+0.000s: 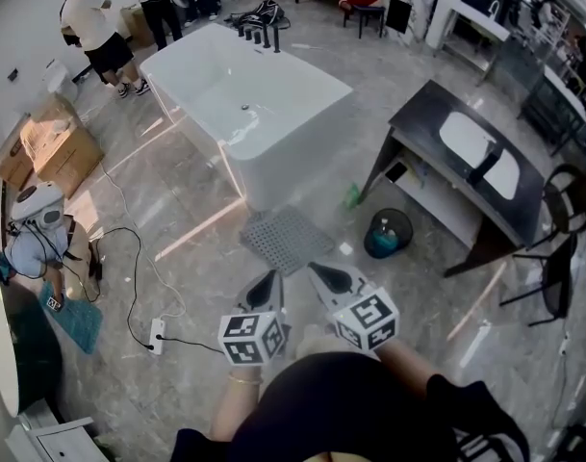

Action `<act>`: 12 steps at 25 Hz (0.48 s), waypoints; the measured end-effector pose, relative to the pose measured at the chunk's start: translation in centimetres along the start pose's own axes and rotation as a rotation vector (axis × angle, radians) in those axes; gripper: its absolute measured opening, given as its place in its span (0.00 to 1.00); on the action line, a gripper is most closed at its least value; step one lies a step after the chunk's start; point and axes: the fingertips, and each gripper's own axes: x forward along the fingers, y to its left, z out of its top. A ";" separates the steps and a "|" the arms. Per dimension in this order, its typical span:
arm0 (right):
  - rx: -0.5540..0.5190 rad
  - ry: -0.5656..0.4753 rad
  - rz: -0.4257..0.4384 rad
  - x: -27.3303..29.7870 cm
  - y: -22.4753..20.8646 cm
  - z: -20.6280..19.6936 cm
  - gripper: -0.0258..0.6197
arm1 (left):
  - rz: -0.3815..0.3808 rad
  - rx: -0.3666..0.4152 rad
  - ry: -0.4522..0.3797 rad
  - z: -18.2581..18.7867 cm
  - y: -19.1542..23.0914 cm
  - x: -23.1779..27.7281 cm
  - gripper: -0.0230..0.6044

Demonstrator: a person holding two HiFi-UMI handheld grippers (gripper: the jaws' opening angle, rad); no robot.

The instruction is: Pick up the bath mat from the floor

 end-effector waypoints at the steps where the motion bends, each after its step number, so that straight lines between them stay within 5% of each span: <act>1: 0.000 -0.001 0.001 0.1 -0.5 -0.1 0.06 | 0.002 0.000 0.001 0.0 -0.1 0.5 0.03; 12: 0.004 0.009 0.029 1.0 -3.2 -0.2 0.06 | 0.039 -0.030 -0.002 0.2 0.0 2.9 0.03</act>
